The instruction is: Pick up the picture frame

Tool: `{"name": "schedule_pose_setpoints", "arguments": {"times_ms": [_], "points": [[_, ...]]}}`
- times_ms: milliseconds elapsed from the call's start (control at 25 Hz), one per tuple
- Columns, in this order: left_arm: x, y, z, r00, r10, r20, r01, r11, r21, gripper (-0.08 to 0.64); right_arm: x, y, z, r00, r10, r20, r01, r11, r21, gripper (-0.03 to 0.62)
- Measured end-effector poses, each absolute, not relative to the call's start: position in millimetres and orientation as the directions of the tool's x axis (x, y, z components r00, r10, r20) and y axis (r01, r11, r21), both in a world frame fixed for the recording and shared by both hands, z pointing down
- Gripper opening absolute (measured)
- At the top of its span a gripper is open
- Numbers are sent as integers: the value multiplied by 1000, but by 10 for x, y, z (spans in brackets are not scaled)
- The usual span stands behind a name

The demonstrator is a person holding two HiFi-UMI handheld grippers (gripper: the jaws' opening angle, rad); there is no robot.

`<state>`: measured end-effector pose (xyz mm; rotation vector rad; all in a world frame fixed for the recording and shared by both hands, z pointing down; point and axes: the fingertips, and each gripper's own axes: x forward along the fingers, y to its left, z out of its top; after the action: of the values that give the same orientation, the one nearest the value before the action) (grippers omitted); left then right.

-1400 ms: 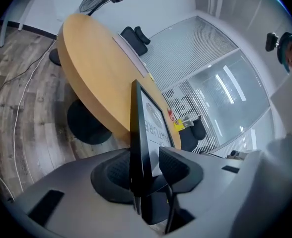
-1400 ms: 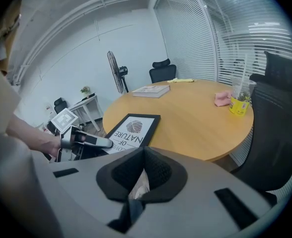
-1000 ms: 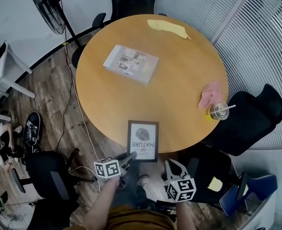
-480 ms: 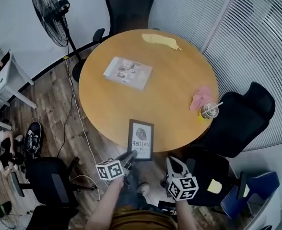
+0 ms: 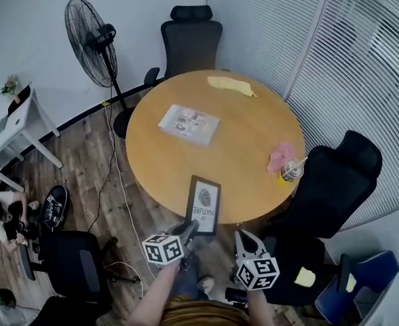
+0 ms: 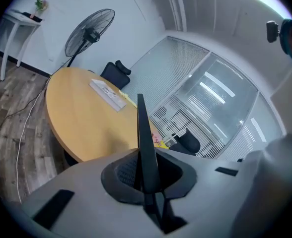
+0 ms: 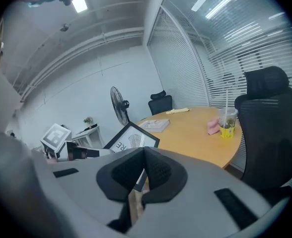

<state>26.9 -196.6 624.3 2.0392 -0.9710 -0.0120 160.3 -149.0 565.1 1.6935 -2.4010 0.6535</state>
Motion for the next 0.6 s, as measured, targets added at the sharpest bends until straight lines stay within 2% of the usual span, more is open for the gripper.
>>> {"name": "schedule_pose_setpoints", "arguments": {"times_ms": [600], "points": [[83,-1878,5242,681,-712,171,-637,-462,617,55,1640,-1415,5099,-277,-937,212,-954,241,-179,12]]}}
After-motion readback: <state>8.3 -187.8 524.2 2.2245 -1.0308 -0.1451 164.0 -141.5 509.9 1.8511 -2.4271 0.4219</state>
